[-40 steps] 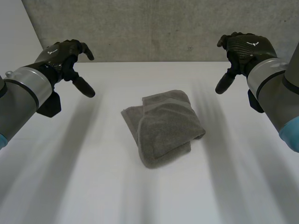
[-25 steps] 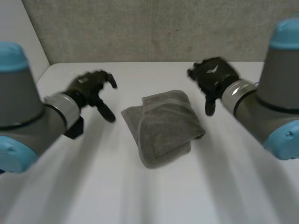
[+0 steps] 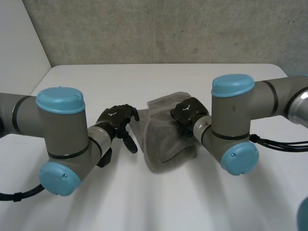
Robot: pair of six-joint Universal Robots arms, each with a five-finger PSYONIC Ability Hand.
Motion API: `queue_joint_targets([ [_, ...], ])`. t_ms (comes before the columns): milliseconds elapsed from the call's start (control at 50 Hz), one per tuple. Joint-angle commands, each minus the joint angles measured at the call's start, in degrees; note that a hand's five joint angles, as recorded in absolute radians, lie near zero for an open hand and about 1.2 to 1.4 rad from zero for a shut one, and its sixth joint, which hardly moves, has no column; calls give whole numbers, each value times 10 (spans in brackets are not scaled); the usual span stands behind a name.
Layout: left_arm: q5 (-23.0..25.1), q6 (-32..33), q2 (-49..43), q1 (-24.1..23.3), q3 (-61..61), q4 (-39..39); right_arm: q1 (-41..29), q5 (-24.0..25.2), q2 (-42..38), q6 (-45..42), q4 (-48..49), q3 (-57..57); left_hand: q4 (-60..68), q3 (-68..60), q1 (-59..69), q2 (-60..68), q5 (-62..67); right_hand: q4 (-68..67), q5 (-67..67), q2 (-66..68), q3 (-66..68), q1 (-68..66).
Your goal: Fold the towel.
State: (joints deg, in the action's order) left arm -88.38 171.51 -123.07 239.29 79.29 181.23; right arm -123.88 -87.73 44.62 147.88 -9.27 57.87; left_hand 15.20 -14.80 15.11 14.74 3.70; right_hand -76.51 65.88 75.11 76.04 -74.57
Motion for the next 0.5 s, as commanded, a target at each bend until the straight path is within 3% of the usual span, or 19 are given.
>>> queue_joint_targets([
  [20, 1, -1, 6, 9, 4, 4, 12, 6, 127, -5, -30, 115, -28, 24, -27, -23, -13, -35, 41, 49, 40, -54],
  [140, 2, 0, 6, 10, 6, 6, 39, 4, 192, -69, -47, 186, -30, 26, -29, -25, -15, -35, 41, 49, 40, -54],
  [240, 3, 1, 5, 9, 7, 7, 101, -2, 245, -158, -64, 276, -30, 26, -29, -25, -15, -35, 41, 49, 40, -54],
  [360, 7, 2, 2, 7, 9, 17, 122, 1, 260, -164, -61, 312, -28, 24, -27, -23, -13, -35, 41, 49, 40, -54],
  [380, 8, 2, 1, 6, 9, 21, 127, 1, 262, -163, -61, 319, -28, 24, -27, -23, -13, 88, -81, -74, -83, 68],
  [400, 8, 3, 1, 3, 9, 23, 127, 1, 262, -163, -61, 319, -28, 24, -27, -23, -13, 89, -83, -75, -84, 70],
  [420, 8, 3, 1, 3, 9, 23, 130, 1, 266, -162, -59, 322, -28, 24, -27, -23, -13, 304, -297, -290, -299, 284],
  [440, 10, 3, 0, 0, 9, 23, 130, 2, 269, -160, -57, 324, -28, 24, -27, -23, -13, 429, -423, -415, -424, 410],
  [500, 12, 6, -1, -3, 8, 25, 129, 2, 275, -160, -51, 326, -28, 24, -27, -23, -13, 483, -476, -469, -478, 463],
])
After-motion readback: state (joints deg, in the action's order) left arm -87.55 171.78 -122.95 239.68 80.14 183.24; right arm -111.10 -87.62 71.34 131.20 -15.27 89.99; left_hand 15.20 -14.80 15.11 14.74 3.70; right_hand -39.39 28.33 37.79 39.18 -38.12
